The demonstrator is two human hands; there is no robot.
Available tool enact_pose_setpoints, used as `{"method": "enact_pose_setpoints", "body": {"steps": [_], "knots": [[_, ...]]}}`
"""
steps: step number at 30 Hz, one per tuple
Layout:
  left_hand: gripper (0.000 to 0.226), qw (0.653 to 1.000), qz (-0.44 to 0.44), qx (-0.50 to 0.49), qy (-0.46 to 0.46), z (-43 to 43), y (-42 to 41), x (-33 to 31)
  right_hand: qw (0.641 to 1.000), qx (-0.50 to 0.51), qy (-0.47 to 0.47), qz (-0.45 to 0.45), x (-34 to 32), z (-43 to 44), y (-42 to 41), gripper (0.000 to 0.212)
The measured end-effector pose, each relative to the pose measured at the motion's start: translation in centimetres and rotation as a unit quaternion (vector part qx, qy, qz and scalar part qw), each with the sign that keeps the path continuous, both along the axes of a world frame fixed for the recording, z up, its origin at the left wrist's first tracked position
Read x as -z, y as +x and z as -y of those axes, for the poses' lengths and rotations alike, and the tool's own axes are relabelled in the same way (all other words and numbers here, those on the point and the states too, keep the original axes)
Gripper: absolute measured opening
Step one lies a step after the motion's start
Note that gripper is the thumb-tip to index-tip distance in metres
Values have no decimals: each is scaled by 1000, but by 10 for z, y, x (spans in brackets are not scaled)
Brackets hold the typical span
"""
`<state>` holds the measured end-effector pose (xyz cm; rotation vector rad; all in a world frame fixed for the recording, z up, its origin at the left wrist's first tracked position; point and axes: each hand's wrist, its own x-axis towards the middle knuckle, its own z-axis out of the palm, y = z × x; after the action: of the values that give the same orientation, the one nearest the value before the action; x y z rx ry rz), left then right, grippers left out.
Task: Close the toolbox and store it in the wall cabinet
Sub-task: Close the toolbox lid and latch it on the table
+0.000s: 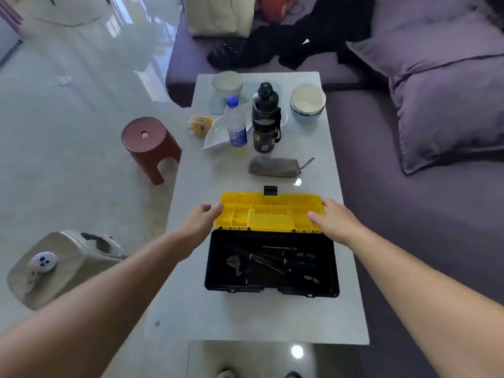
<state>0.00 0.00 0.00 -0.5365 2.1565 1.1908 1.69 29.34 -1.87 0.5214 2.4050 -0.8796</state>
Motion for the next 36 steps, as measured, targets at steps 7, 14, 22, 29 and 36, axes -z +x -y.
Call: {"method": "enact_pose_setpoints", "body": {"steps": [7, 14, 22, 29, 36], "knots": [[65, 999, 28, -23, 10, -16, -30, 75, 992, 111, -66, 11, 80, -6, -18, 55], [73, 988, 64, -98, 104, -1, -49, 72, 965, 238, -108, -28, 85, -8, -29, 72], [72, 976, 35, -149, 154, 20, -40, 39, 928, 302, -193, -106, 34, -7, -9, 80], [61, 972, 18, -142, 188, 41, 15, 18, 927, 271, -244, -88, 9, -6, 56, 86], [22, 986, -20, -43, 161, 34, 77, 33, 965, 147, -205, -72, 37, 11, 123, 101]]}}
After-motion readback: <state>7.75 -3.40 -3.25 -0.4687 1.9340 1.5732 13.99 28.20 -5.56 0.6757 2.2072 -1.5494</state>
